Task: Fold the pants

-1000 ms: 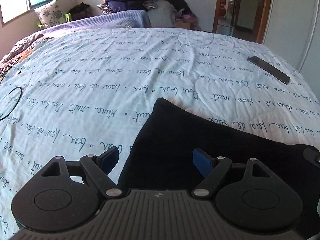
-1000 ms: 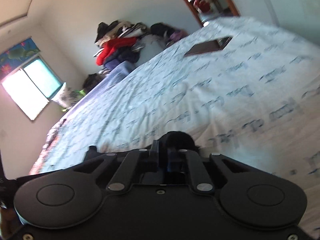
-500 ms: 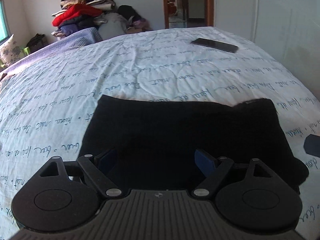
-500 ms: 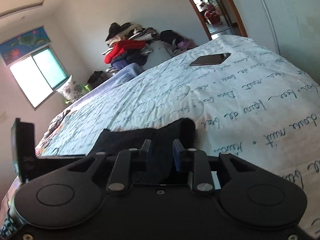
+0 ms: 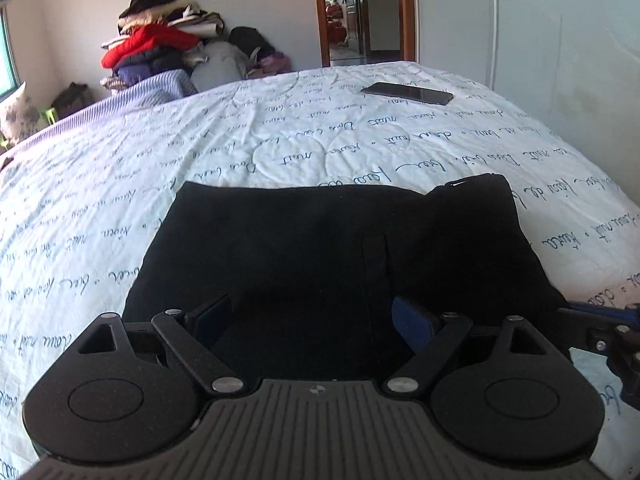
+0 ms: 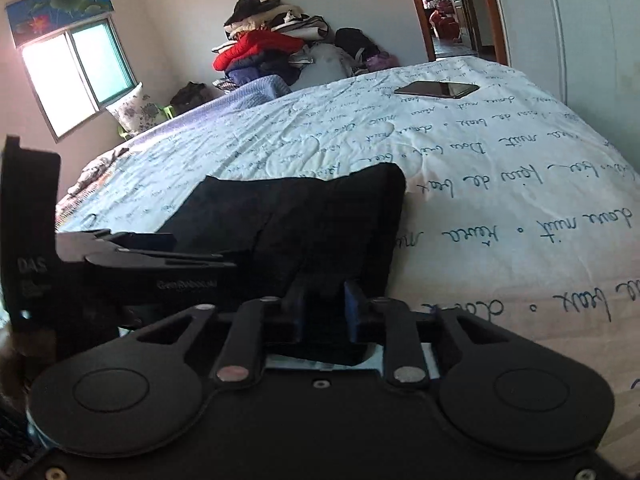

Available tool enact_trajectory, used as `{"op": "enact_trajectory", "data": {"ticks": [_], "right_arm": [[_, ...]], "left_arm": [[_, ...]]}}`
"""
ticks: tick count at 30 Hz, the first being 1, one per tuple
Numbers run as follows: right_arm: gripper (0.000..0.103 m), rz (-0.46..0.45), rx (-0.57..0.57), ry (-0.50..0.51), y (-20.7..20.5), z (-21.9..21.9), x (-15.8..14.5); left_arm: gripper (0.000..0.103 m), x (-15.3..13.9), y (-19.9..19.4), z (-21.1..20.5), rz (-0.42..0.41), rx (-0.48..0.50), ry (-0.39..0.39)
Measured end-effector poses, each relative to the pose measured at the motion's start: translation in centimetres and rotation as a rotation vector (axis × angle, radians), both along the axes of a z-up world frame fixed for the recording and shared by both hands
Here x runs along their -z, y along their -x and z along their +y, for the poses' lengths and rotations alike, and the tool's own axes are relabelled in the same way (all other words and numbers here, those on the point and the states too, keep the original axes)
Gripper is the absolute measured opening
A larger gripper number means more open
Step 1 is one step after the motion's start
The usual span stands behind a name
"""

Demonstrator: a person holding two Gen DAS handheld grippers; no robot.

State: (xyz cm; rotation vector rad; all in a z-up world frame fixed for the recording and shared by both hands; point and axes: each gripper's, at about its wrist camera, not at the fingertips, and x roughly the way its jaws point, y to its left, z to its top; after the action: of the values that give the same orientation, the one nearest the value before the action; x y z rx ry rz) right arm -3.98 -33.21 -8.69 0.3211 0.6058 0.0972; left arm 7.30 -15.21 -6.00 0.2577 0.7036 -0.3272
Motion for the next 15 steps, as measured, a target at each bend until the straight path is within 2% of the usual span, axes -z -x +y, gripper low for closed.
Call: {"op": "enact_trajectory", "data": {"ticks": [3,6,8,12,15], "right_arm": [[0.002,-0.009,0.018,0.014,1.2,-0.3,-0.5],[0.001,0.031,0.043,0.059,1.2,-0.4,0.1],[0.002,0.049,0.047,0.048,1.0,-0.7,0.6],[0.006,-0.070,0.096,0.022,1.6,-1.5,-2.0],[0.006,-0.103,0.022,0.043,-0.5,-0.2,-3.1]], "left_arm": [[0.090,0.1,0.3,0.1,-0.004,-0.001,0.006],[0.092,0.4,0.5,-0.3,-0.019,-0.005,-0.023],[0.092,0.0,0.4,-0.2,-0.028,0.000,-0.026],[0.093,-0.1,-0.3,0.2,0.009,-0.016,-0.007],[0.093,-0.1,-0.3,0.1,0.015,-0.026,-0.004]]}}
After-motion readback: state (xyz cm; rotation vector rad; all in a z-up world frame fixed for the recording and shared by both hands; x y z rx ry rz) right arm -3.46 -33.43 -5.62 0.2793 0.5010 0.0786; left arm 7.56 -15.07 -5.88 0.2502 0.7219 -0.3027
